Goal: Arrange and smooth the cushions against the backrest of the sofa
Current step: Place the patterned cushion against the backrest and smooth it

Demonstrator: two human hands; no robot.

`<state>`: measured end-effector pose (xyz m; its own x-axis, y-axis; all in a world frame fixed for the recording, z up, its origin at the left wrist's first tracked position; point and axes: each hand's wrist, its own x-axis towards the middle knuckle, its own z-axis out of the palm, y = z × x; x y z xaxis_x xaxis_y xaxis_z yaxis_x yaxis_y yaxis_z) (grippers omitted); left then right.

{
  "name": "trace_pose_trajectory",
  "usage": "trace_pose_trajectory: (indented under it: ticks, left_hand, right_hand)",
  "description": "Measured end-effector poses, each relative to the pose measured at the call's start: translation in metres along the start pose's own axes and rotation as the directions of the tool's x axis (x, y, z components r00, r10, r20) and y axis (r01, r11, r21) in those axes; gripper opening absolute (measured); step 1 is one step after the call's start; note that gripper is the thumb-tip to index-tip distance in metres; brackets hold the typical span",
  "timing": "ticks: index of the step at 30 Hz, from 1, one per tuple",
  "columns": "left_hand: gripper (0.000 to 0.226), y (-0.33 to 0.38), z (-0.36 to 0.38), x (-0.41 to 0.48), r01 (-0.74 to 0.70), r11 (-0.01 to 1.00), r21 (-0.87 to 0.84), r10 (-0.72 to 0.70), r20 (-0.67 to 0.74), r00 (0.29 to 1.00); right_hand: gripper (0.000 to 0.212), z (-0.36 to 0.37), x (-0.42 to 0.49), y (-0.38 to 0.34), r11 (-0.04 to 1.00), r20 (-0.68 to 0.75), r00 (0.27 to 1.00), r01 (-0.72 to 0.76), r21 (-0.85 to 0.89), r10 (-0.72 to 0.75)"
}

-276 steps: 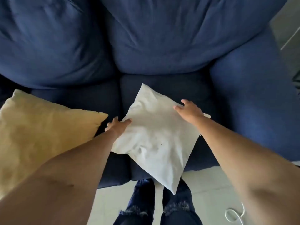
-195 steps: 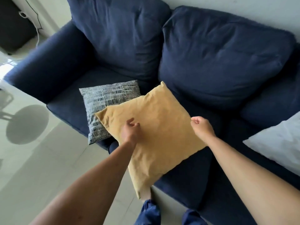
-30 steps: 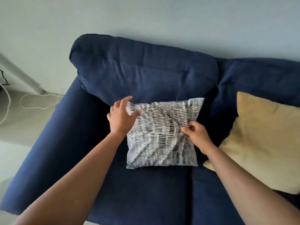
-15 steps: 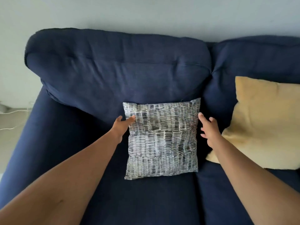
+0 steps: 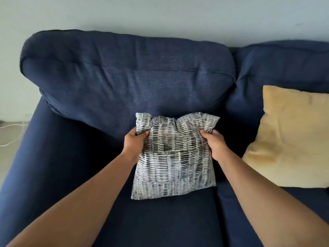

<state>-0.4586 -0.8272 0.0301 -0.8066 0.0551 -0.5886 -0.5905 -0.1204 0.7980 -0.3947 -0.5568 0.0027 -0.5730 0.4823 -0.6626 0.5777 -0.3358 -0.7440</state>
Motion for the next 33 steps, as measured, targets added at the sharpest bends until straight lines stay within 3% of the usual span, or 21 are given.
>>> trace_pose_trajectory:
  ticks: [6, 11, 15, 19, 23, 29, 33]
  left_hand:
    - [0.016, 0.054, -0.05, -0.015, -0.211, 0.977, 0.035, 0.212, -0.028, 0.977]
    - [0.017, 0.089, -0.074, -0.014, -0.316, 0.948, 0.034, 0.318, -0.065, 0.946]
    - [0.022, 0.096, -0.086, -0.006, -0.277, 0.96, 0.041, 0.279, -0.098, 0.955]
    - [0.038, 0.09, -0.099, -0.002, -0.163, 0.986, 0.033, 0.165, -0.093, 0.982]
    - [0.012, 0.099, -0.102, 0.003, -0.195, 0.98, 0.047, 0.199, -0.133, 0.971]
    - [0.021, 0.105, -0.096, 0.005, -0.31, 0.942, 0.128, 0.331, -0.201, 0.922]
    - [0.02, 0.107, -0.092, 0.017, -0.184, 0.982, 0.047, 0.19, -0.206, 0.96]
  right_hand:
    - [0.01, 0.021, -0.046, -0.044, 0.963, 0.022, 0.963, 0.269, 0.029, -0.27]
    - [0.017, 0.05, -0.071, -0.066, 0.944, 0.055, 0.942, 0.328, 0.047, -0.33]
    - [0.011, 0.064, -0.075, -0.057, 0.956, 0.103, 0.952, 0.292, -0.02, -0.288]
    - [0.01, 0.064, -0.075, -0.048, 0.957, 0.052, 0.956, 0.29, -0.024, -0.288]
    - [0.01, 0.066, -0.074, -0.055, 0.932, 0.038, 0.933, 0.36, -0.042, -0.359]
    - [0.014, 0.058, -0.071, -0.066, 0.82, -0.157, 0.81, 0.529, -0.218, -0.564]
    - [0.013, 0.046, -0.062, -0.064, 0.83, -0.169, 0.839, 0.445, -0.337, -0.518]
